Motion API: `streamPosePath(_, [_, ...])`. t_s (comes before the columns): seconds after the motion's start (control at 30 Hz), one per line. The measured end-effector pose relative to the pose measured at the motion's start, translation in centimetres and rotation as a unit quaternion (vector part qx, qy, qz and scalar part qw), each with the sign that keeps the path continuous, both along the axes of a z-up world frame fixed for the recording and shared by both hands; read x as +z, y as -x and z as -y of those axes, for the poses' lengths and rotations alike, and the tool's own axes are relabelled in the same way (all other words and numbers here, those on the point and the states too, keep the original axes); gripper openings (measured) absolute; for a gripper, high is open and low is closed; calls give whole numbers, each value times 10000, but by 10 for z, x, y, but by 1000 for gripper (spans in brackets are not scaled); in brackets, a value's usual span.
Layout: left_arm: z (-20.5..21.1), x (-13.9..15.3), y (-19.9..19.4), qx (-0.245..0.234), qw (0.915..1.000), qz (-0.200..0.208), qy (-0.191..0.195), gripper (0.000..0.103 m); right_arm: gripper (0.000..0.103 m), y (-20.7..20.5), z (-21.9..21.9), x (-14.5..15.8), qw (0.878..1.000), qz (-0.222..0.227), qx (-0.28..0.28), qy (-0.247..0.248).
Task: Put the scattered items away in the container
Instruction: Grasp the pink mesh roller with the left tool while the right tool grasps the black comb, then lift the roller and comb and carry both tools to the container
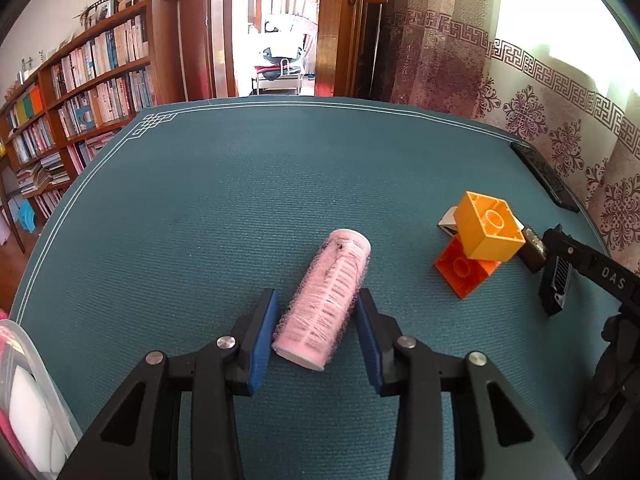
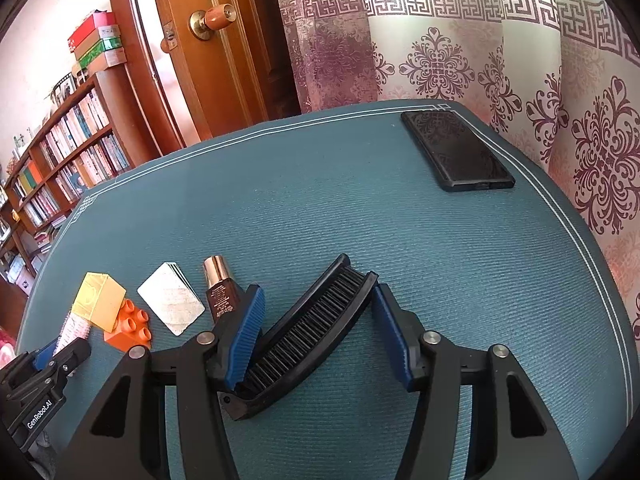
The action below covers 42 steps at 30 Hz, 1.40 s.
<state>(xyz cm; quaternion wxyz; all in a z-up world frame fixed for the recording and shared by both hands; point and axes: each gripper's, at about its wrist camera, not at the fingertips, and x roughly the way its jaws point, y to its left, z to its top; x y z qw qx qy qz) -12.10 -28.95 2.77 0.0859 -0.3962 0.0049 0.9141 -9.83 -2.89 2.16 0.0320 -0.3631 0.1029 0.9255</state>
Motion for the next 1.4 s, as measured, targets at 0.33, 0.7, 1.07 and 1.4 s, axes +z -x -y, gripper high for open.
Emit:
streamPosePath(0.33, [-2,9,-17,-38,9993,-128,-336,33,59,-6,26,-1,9949,258,575,-783])
streamPosePath(0.7, [-2,8,-18,-153,9986,-32,-513,33,55,-20,26,-2,9929,307,846,-773])
streamPosePath(1.07, [2,12,-22,-143,9976,-51,-669,33,46,-43,20,-3,9937,325,647,-852])
streamPosePath(1.4, [-2,12,-26,-165,9980,-66,-602,33,35,-50,14,-1,9952,282,465,-819])
